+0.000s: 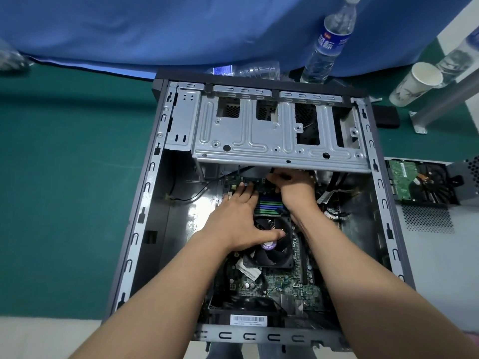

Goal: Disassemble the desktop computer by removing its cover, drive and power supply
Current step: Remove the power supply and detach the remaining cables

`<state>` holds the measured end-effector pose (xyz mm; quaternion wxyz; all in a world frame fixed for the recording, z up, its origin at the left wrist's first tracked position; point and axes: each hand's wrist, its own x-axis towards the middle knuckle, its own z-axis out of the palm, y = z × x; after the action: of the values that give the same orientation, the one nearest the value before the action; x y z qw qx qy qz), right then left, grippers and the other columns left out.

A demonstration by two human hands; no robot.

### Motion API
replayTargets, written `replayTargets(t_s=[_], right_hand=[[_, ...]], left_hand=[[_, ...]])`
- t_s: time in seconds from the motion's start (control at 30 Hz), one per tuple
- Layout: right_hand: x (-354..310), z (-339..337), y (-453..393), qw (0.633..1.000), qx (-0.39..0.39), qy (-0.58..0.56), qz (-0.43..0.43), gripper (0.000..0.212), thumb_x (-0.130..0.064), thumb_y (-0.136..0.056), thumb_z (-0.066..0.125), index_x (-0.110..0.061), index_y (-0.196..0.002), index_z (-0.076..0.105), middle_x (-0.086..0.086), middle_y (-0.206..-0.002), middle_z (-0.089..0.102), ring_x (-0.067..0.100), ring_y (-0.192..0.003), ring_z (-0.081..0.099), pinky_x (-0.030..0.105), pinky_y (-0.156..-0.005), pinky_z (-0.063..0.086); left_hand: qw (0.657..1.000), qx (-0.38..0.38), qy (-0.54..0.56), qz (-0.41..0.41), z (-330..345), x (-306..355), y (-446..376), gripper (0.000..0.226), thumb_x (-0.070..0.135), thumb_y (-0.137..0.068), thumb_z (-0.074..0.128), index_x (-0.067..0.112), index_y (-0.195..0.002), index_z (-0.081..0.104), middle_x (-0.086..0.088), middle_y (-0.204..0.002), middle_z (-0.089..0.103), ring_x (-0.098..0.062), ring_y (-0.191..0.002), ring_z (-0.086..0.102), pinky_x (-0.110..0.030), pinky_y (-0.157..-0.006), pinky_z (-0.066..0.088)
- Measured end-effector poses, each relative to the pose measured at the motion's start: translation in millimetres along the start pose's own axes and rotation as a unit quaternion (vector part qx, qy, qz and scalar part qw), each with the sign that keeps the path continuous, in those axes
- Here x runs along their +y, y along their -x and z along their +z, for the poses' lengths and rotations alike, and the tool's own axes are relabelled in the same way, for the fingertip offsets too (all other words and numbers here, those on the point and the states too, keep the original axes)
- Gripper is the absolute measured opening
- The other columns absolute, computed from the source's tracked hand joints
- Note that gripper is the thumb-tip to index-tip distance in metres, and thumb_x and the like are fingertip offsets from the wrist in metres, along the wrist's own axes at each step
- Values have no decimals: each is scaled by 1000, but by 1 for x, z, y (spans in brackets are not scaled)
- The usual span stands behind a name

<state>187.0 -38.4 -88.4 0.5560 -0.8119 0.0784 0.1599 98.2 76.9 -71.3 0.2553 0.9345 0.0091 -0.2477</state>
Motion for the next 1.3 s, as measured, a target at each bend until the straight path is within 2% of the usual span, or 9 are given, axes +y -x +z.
replayTargets(t_s=[0.3, 0.47, 0.6, 0.7, 0.9, 1.0, 1.1, 1.2, 1.3], right_hand=[[-3, -2, -1, 1000, -20, 3, 0, 17, -5, -82, 64, -17, -70, 60, -3, -67, 62, 12, -60, 56, 26, -64, 44], [-11, -15, 7, 997, -44, 10, 61, 8, -6, -84, 59, -8, -79, 65, 8, -73, 65, 14, -54, 47, 24, -55, 38], [-16, -31, 25, 991, -103, -27, 85, 17, -5, -88, 57, -13, -75, 64, -5, -54, 63, 3, -41, 46, 12, -39, 34], [-15, -41, 44, 990, -115, -24, 76, 10, -12, -89, 60, -14, -82, 67, -8, -61, 65, -5, -49, 54, 10, -47, 37], [-28, -51, 70, 982, -146, -112, 33, 11, -7, -86, 62, -13, -85, 72, 0, -81, 73, 1, -62, 63, 11, -59, 47], [-38, -47, 82, 968, -213, -134, -12, 20, -1, -85, 61, -17, -83, 73, -1, -83, 74, 8, -68, 64, 17, -68, 50], [-43, -44, 90, 957, -254, -133, -37, 23, 0, -85, 62, -20, -81, 74, -3, -82, 74, 10, -69, 63, 19, -71, 50], [-42, -45, 95, 956, -268, -119, -31, 13, -3, -85, 64, -11, -89, 73, -4, -72, 70, 7, -67, 63, 16, -70, 48], [-43, -52, 97, 952, -286, -104, -34, 14, -3, -84, 64, -11, -92, 73, -8, -76, 71, 5, -75, 65, 12, -72, 47]], left_hand=[[1000, -1, -1, -2, -2, 0, 0, 108, 78, -73, 50, 16, -153, 10, 0, -161, 1, -14, -147, -5, -34, -120, 3], [1000, -15, 4, -6, -6, 1, 1, 105, 78, -75, 47, 17, -153, 12, 0, -161, 3, -14, -147, -3, -34, -119, 5], [998, -19, 55, -22, -14, 3, 3, 91, 74, -81, 44, 18, -150, 27, -4, -158, 22, -18, -145, 19, -32, -117, 18], [989, 29, 132, -55, -19, 4, 3, 72, 64, -88, 45, 19, -144, 41, -2, -148, 43, -20, -137, 38, -30, -111, 29], [923, 157, 340, -86, -28, 12, 8, 24, 39, -90, 59, 23, -103, 72, 6, -98, 72, -11, -94, 65, -27, -85, 48], [867, 131, 471, -99, -32, 19, 10, 22, 30, -91, 61, 11, -94, 72, -3, -83, 71, -18, -78, 65, -32, -79, 51], [816, 93, 564, -83, -37, 19, 18, 19, 14, -93, 58, 7, -78, 66, -5, -66, 63, -15, -61, 58, -24, -62, 49], [825, 118, 545, -91, -40, 15, 26, 18, 3, -91, 56, 5, -78, 67, -6, -71, 64, -14, -63, 55, -21, -62, 45], [751, 113, 639, -125, -42, 14, 34, 20, -12, -88, 48, -2, -92, 65, -14, -86, 70, -22, -78, 66, -26, -71, 54]])
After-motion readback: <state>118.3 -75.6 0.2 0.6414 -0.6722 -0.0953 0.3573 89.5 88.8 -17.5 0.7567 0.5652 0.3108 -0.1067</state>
